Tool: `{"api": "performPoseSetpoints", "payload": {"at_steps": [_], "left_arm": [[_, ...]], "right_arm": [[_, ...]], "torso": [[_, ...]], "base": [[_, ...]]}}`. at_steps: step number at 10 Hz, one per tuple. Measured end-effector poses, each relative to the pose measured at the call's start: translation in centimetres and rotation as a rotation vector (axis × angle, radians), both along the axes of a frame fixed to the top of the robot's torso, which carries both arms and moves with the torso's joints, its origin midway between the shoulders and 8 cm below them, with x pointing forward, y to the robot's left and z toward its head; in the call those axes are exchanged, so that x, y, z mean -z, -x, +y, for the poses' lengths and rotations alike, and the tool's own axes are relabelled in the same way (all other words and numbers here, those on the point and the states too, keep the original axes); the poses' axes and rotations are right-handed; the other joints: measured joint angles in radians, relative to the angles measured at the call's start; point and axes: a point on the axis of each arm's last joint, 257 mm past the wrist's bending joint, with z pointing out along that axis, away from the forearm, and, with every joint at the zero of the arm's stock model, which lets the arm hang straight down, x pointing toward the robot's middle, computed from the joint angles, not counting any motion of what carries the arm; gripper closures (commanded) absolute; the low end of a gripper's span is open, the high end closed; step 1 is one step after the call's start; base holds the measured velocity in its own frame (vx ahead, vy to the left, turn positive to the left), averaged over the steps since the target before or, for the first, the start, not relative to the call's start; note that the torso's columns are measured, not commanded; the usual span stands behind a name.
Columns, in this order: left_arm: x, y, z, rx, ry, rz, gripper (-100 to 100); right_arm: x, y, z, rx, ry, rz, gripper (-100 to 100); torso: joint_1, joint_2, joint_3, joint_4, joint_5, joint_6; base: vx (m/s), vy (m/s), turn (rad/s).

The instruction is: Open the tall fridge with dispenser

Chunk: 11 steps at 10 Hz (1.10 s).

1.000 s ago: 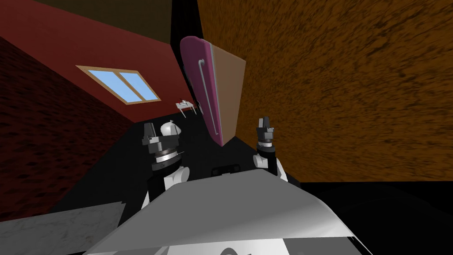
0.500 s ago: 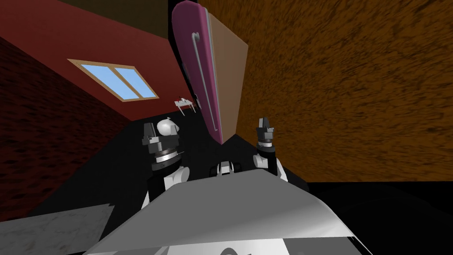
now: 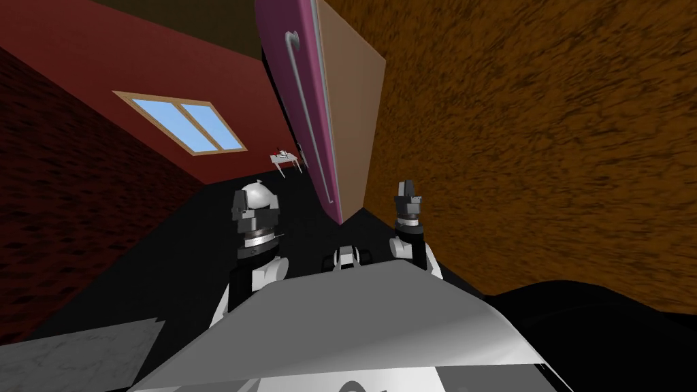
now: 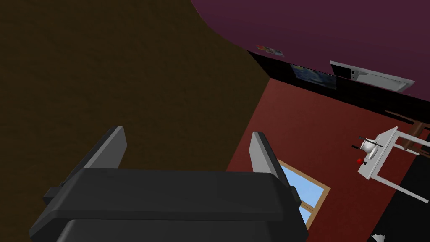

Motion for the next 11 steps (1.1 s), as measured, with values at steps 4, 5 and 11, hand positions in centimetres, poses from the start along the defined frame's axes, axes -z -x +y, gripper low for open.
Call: {"api": "performPoseSetpoints", "payload": {"at_steps": [4, 5, 11], "left_arm": [[3.4, -2.1, 1.7, -0.021, 0.007, 0.083, -100], [4.1, -2.8, 2.3, -0.028, 0.013, 0.102, -100], [8.3, -5.0, 5.5, -0.068, 0.038, 0.216, -100]], "right_arm": [[0.0, 0.0, 0.0, 0.000, 0.000, 0.000, 0], [0.0, 0.0, 0.0, 0.000, 0.000, 0.000, 0], [0.0, 0.0, 0.0, 0.000, 0.000, 0.000, 0]], "torso": [[0.002, 0.002, 0.001, 0.001, 0.001, 0.000], [0.001, 0.001, 0.001, 0.000, 0.000, 0.000], [0.002, 0.001, 0.001, 0.000, 0.001, 0.000]], "base": [[0.199, -0.140, 0.081], [0.169, -0.136, 0.037], [0.185, -0.145, 0.081]]}}
